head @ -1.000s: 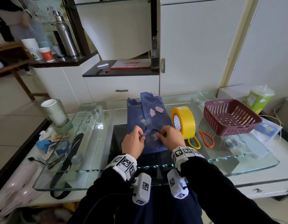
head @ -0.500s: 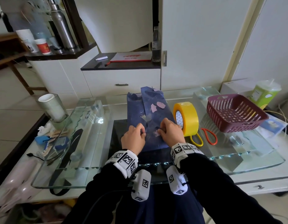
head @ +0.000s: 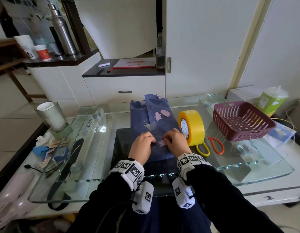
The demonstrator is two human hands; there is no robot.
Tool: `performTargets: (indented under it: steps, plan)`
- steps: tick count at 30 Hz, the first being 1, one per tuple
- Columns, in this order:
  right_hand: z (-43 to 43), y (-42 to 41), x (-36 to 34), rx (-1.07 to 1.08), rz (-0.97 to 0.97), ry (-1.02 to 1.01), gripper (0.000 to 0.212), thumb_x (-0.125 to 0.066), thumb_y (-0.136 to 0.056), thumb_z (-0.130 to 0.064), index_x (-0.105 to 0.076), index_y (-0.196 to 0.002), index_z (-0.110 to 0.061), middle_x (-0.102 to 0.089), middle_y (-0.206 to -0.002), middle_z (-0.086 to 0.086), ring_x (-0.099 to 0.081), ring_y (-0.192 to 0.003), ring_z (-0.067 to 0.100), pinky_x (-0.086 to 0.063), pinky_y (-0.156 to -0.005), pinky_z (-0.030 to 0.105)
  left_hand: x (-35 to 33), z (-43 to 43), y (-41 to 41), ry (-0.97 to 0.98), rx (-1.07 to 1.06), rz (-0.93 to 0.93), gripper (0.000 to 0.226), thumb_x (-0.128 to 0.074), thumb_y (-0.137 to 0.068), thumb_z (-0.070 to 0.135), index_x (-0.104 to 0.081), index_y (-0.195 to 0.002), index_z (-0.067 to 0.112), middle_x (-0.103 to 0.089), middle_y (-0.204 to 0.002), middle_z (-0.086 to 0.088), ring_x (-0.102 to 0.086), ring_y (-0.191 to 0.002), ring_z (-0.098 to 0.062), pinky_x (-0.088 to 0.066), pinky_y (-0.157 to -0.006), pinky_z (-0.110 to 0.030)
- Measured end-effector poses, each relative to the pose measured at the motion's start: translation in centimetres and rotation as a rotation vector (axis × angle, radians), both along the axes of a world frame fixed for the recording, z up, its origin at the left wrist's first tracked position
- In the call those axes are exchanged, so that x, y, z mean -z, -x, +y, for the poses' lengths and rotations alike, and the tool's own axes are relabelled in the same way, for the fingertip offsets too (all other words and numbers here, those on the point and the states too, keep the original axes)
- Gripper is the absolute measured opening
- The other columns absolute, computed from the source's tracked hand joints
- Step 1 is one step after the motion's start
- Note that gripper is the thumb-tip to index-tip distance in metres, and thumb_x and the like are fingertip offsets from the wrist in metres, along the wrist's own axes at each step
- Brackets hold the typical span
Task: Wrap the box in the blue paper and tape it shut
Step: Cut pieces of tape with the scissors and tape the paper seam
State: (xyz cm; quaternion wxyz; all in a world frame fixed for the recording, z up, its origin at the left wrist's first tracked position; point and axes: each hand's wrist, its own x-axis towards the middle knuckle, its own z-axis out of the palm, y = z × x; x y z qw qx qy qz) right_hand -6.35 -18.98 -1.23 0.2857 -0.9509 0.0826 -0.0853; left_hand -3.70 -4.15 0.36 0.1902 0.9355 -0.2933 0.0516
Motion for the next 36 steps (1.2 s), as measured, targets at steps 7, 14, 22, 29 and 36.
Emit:
performTargets:
  steps: [7,14,22,29,36]
  plan:
    - [0.0,-1.3,0.2,-0.029,-0.019,-0.045,0.023,-0.049,-0.092,-0.008,-0.070,-0.102,-0.011,-0.054,-0.105,0.013,-0.057,-0.099,0.032,-0.039,-0.095,0.042,0.2,1.7,-1.0,0.068,-0.006,0.014,0.033,-0.047,-0.087,-0.001,-0.071,-0.104,0.014,-0.066,-0.111,0.003,-0.064,-0.099,-0.020,-0.049,-0.089,-0.030]
    - [-0.1,-0.5,0.0,0.006,-0.082,-0.111,0.013,-0.058,-0.087,-0.006,-0.068,-0.094,-0.006,-0.059,-0.099,0.013,-0.059,-0.092,0.030,-0.046,-0.085,0.039,-0.2,0.7,-0.7,-0.066,-0.035,0.015,0.020,-0.051,-0.093,0.028,-0.062,-0.109,0.021,-0.059,-0.112,0.003,-0.061,-0.100,-0.022,-0.046,-0.082,-0.033]
    - [-0.4,0.9,-0.7,0.033,-0.123,-0.098,0.014,-0.058,-0.088,-0.006,-0.071,-0.093,-0.001,-0.061,-0.099,0.016,-0.059,-0.092,0.030,-0.044,-0.084,0.035,-0.7,0.3,0.4,-0.103,0.002,-0.052,0.025,-0.048,-0.095,0.032,-0.059,-0.116,0.024,-0.054,-0.115,0.002,-0.059,-0.103,-0.020,-0.047,-0.080,-0.031]
    - [0.2,1.8,-1.5,0.016,-0.153,-0.102,0.019,-0.053,-0.091,-0.006,-0.070,-0.098,-0.001,-0.061,-0.102,0.016,-0.059,-0.096,0.030,-0.043,-0.087,0.033,-2.3,0.2,1.4,-0.173,-0.016,-0.093,0.025,-0.044,-0.095,0.021,-0.051,-0.119,0.021,-0.056,-0.116,-0.002,-0.060,-0.103,-0.029,-0.047,-0.079,-0.037]
    - [0.4,2.5,-1.7,0.051,-0.222,-0.181,0.018,-0.053,-0.090,-0.001,-0.067,-0.101,0.001,-0.061,-0.105,0.017,-0.059,-0.096,0.030,-0.047,-0.085,0.035,-4.1,-0.5,0.4,-0.318,-0.122,-0.021,0.026,-0.045,-0.095,0.021,-0.061,-0.115,0.012,-0.057,-0.121,-0.010,-0.055,-0.112,-0.030,-0.045,-0.090,-0.038]
